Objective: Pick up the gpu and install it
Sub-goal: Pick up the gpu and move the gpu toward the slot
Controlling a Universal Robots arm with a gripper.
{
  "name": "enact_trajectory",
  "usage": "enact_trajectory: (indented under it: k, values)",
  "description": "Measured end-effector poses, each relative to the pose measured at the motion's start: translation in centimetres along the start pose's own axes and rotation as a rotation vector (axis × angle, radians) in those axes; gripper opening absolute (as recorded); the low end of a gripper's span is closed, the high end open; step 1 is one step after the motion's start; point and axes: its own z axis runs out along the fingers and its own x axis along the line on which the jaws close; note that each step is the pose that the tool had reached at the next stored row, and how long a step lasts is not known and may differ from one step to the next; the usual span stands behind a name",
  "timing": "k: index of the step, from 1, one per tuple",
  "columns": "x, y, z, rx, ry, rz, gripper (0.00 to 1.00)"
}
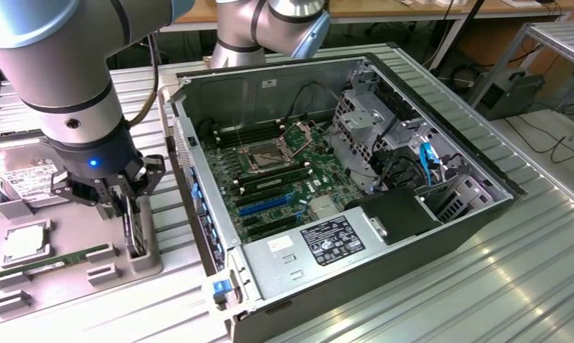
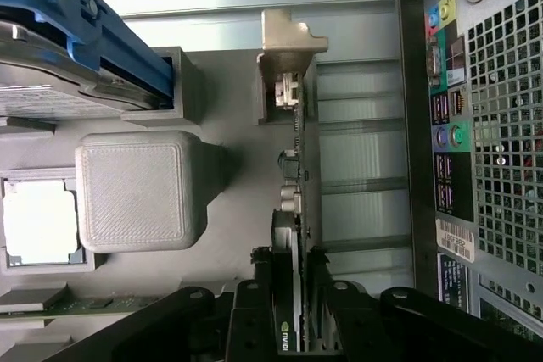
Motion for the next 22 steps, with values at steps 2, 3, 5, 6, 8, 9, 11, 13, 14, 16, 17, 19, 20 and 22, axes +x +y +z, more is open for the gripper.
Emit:
enact_trajectory:
  k: [2, 3, 5, 6, 8, 9, 11, 13, 14, 16, 17, 19, 20, 22]
  values:
    - [0.00, 0.00, 0.00, 0.0001, 0.0001, 0.000, 0.26]
    - [0.00, 0.00, 0.00, 0.0001, 0.0001, 0.000, 0.26]
    - [0.00, 0.00, 0.01, 0.0002, 0.0002, 0.000, 0.26]
    - [0.01, -0.01, 0.02, 0.0001, 0.0002, -0.002, 0.26]
    - [0.00, -0.01, 0.04, -0.0002, 0.0004, -0.009, 0.26]
    - [0.00, -0.02, 0.05, -0.0004, 0.0005, -0.015, 0.26]
    - [-0.01, -0.05, 0.06, -0.0008, 0.0009, -0.030, 0.26]
    - [-0.03, -0.07, 0.06, -0.0012, 0.0014, -0.044, 0.26]
    - [-0.04, -0.08, 0.06, -0.0013, 0.0018, -0.052, 0.26]
    - [-0.04, -0.08, 0.06, -0.0015, 0.0021, -0.059, 0.26]
    - [-0.04, -0.08, 0.06, -0.0015, 0.0021, -0.060, 0.26]
    - [-0.05, -0.08, 0.06, -0.0015, 0.0021, -0.060, 0.26]
    - [-0.04, -0.08, 0.06, -0.0015, 0.0021, -0.060, 0.26]
    - [-0.05, -0.08, -0.01, -0.0017, 0.0019, -0.060, 0.26]
